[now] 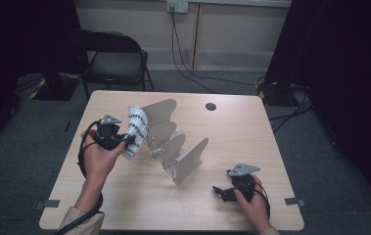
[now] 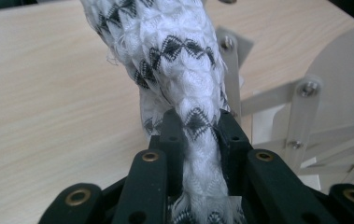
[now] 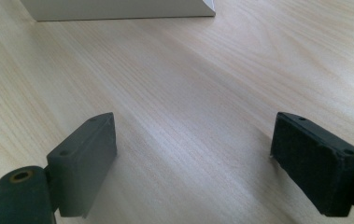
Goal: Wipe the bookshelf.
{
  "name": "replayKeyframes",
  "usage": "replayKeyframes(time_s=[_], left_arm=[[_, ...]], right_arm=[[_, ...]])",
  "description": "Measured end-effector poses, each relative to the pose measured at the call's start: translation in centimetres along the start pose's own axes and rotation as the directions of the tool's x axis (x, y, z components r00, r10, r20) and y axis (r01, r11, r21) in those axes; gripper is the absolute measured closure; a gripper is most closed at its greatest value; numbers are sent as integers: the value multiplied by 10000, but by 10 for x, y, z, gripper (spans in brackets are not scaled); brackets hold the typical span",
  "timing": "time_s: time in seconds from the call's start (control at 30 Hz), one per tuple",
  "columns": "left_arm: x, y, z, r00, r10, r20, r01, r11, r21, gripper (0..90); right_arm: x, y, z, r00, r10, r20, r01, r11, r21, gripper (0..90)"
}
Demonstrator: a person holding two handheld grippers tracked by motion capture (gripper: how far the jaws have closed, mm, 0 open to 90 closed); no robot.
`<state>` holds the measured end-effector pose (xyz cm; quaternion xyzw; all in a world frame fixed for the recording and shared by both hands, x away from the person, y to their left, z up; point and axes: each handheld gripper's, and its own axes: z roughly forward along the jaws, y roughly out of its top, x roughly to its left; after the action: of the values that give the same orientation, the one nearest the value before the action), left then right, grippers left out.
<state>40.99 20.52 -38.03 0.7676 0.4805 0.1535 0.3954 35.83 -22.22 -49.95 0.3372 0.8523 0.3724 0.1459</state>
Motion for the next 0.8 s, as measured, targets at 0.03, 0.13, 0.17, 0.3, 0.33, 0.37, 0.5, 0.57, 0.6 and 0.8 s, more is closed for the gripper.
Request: replayKeyframes(time_s=[0.03, 0.13, 0.17, 0.3, 0.33, 0.37, 0.5, 0.57, 0.6, 0.8], left_arm=[[0, -3, 3, 10000, 89, 14, -90, 9998, 157, 764], [-1, -12, 13, 9999, 119, 94, -123, 9989, 456, 765], [-2, -16, 17, 10000, -9, 52, 6, 9989, 460, 765], [-1, -23, 24, 10000, 79, 41, -82, 9966, 815, 767], [-2, -25, 27, 10000, 81, 35, -84, 9951, 988, 767], [-1, -28, 29, 9999, 104, 42, -108, 9939, 1094, 767], [0, -39, 38, 10000, 48, 49, -55, 9888, 1493, 767], [0, -44, 41, 9999, -31, 97, 15, 9868, 1618, 767], [1, -46, 43, 9999, -1, 133, -21, 9856, 1690, 768], [-1, -57, 50, 9995, -118, 291, 64, 9838, 1790, 768]], right_arm=[[0, 0, 0, 10000, -2, -2, 2, 10000, 0, 136], [0, 0, 0, 10000, -4, 3, 4, 10000, -9, 135], [0, 0, 0, 10000, -8, 2, 8, 10000, -10, 135], [0, 0, 0, 10000, 0, -4, 0, 10000, -2, 135], [0, 0, 0, 10000, -6, 0, 6, 10000, -6, 135], [0, 0, 0, 10000, -7, 1, 7, 10000, -8, 135], [0, 0, 0, 10000, -4, -7, 4, 10000, -3, 135], [0, 0, 0, 10000, -4, -8, 4, 10000, -3, 135], [0, 0, 0, 10000, -5, -7, 5, 10000, -3, 135], [0, 0, 0, 10000, -18, -13, 18, 10000, -9, 135]])
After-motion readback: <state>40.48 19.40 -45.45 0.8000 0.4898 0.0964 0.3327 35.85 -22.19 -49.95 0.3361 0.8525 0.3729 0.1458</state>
